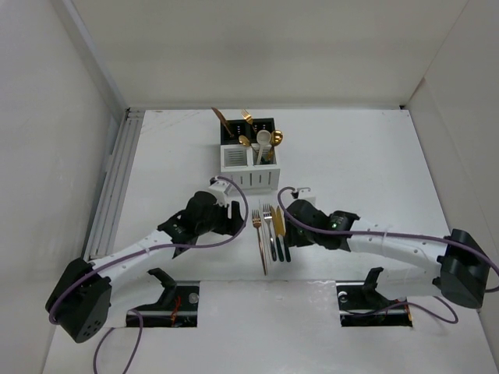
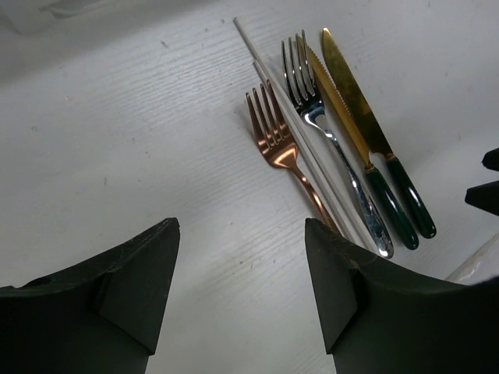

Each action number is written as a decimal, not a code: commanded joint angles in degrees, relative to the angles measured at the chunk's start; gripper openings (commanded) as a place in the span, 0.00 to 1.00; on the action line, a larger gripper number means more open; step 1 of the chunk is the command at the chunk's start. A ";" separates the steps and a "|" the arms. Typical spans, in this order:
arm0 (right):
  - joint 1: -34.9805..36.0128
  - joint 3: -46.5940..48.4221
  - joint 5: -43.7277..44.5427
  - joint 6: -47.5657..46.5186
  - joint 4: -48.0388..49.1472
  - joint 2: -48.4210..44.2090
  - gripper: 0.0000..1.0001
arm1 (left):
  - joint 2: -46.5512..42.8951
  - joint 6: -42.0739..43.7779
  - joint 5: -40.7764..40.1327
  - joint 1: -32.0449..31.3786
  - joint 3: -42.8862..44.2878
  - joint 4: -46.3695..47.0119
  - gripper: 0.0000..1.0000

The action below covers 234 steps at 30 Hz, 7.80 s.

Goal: Sort the eating utensils into containers

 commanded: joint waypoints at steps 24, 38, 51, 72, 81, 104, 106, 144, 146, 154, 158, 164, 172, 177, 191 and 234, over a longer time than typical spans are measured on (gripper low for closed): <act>0.45 0.37 -0.39 2.55 5.23 17.78 0.38 | -4.55 -2.40 -10.61 2.21 0.65 1.23 0.65; 0.45 7.74 15.68 9.05 -11.36 10.42 0.00 | -6.22 -3.28 -10.96 2.84 0.65 0.79 0.67; -1.82 21.98 26.35 -36.77 32.43 2.36 0.00 | -5.70 -0.11 -17.55 5.12 6.35 -1.14 0.71; -16.69 65.24 -8.74 -53.71 61.74 56.01 0.00 | -8.60 -4.07 -11.84 25.86 1.61 0.35 0.73; -17.83 61.11 -9.08 -51.68 61.74 57.16 0.12 | -7.01 -4.60 -9.91 28.33 1.00 1.93 0.73; -12.21 46.10 -5.66 -50.37 39.63 22.40 0.70 | -8.60 -5.13 -5.33 28.33 1.53 1.40 0.71; -9.23 39.70 -2.42 -47.48 29.52 18.51 0.70 | -8.60 -5.65 -4.81 28.33 1.53 0.88 0.70; 3.70 4.68 2.07 1.41 7.34 17.78 0.35 | 3.88 0.32 -3.84 3.10 12.16 -12.04 0.51; 3.70 4.68 1.46 0.88 7.34 19.62 0.35 | 3.88 0.32 -3.84 3.10 12.16 -12.04 0.53; 3.70 4.69 1.63 2.19 6.82 23.32 0.30 | 3.36 0.32 -4.37 3.10 11.11 -11.52 0.54; 3.70 2.58 2.33 4.39 6.28 22.62 0.09 | 2.83 0.32 -4.37 3.10 11.11 -11.52 0.54; 3.70 2.57 9.36 12.12 -2.32 14.46 0.00 | 2.30 0.32 -4.37 3.10 11.11 -11.52 0.55; 3.70 12.30 23.14 5.65 -7.18 1.19 0.00 | 2.30 -0.20 -6.91 3.10 11.11 -10.46 0.58; 3.70 18.12 30.02 -27.48 16.68 -4.63 0.00 | 2.30 -3.81 -9.55 8.81 10.49 -11.16 0.59; -15.55 52.49 -7.15 -58.86 59.70 37.52 0.00 | 1.69 -2.66 -10.08 17.24 8.91 -8.97 0.61; -9.22 31.93 17.28 -38.26 41.79 13.50 0.77 | 8.45 3.23 -3.40 -1.98 12.17 0.08 0.52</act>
